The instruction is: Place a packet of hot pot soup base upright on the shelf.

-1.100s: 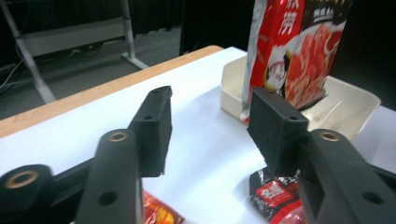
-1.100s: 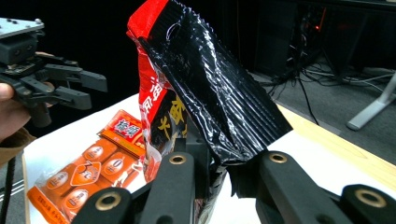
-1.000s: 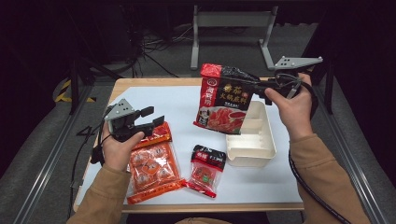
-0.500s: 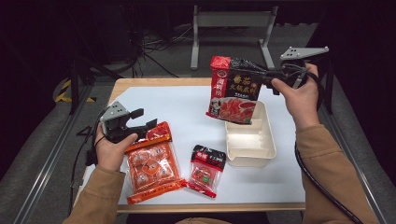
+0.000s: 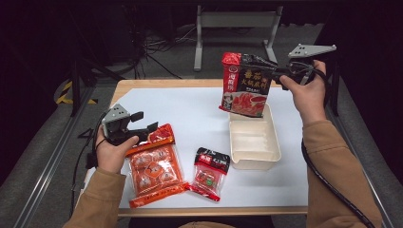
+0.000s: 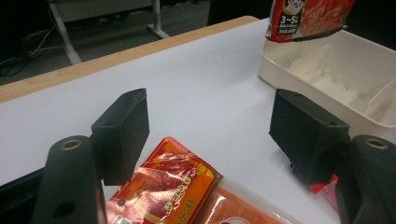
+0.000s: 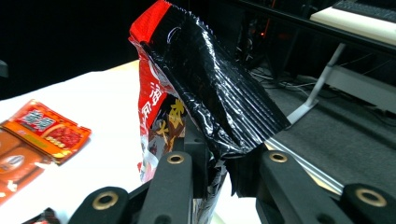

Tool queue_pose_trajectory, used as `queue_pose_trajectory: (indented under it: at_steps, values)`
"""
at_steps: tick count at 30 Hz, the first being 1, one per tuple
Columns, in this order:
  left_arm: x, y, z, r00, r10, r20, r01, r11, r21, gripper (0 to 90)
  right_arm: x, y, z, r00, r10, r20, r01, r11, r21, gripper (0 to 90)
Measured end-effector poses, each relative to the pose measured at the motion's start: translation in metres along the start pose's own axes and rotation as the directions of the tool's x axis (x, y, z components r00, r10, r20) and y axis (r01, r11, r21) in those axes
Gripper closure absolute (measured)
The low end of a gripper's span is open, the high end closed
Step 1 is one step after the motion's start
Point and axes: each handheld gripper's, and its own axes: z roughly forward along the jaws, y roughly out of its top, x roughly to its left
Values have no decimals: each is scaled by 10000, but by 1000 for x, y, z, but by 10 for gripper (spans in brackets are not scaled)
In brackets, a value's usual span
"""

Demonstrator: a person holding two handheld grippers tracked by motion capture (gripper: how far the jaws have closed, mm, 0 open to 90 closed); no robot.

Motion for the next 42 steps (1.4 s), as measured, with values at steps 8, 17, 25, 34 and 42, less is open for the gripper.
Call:
queue_pose_trajectory:
  at_steps: [8,17,25,34,42]
  values:
    - [2,-1,-1,10000,-61,-46,61,10000,-3,289,-10,-11,2,9989,-428,184,429,9991,-50,795]
    - [3,-2,-3,9999,-79,-65,79,10000,-30,289,-16,-26,4,9978,-652,133,651,9978,80,795]
    - [5,-4,-1,9998,-162,79,162,9999,14,289,-18,-39,12,9985,-513,193,506,9982,320,794]
    - [6,-5,-1,9998,-200,78,200,9998,40,288,-17,-48,14,9989,-451,83,448,9983,383,789]
    - [6,-5,-2,9997,-214,71,213,9997,83,288,-15,-66,24,9999,-164,32,161,9963,846,780]
